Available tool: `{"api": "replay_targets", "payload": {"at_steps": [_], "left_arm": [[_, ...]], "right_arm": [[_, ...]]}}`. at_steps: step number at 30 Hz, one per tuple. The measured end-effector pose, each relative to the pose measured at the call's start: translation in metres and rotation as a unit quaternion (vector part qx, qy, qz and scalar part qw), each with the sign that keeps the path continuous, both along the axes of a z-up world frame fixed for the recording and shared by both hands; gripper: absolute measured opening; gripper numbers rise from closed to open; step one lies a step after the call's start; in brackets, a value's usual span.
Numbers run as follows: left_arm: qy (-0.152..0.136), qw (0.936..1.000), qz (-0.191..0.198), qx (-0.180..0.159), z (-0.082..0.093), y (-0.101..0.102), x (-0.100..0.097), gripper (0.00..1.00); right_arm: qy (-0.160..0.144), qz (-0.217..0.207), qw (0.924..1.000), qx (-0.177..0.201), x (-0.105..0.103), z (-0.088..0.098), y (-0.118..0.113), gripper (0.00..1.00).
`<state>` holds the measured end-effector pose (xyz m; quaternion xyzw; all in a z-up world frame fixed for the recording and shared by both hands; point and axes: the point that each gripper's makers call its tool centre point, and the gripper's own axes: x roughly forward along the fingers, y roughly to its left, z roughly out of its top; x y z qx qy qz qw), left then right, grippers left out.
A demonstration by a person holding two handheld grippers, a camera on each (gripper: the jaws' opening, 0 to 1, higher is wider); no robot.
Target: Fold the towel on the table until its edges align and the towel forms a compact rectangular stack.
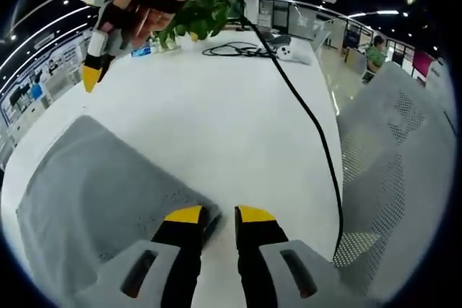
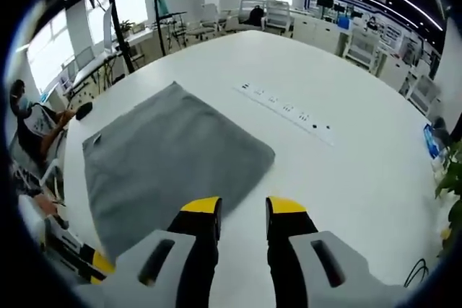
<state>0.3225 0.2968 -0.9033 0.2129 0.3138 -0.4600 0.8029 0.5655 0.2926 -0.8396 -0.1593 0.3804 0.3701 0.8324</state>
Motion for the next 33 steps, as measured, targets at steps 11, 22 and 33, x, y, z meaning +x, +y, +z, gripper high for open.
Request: {"api": "replay_targets", "payload": {"at_steps": [11, 22, 33], "left_arm": [[-0.036, 0.9991, 0.019, 0.012, -0.004, 0.009, 0.006, 0.19], [-0.018, 0.9992, 0.035, 0.007, -0.012, 0.005, 0.007, 0.16], [-0.001, 0.9976, 0.07, -0.005, -0.011, 0.007, 0.013, 0.04]], "right_arm": [[0.016, -0.002, 0.9999, 0.0, 0.014, -0.029, 0.006, 0.23], [0.03, -0.031, 0.999, 0.015, 0.04, -0.053, 0.008, 0.22], [0.043, -0.064, 0.9963, 0.037, 0.064, -0.063, 0.011, 0.22]]}}
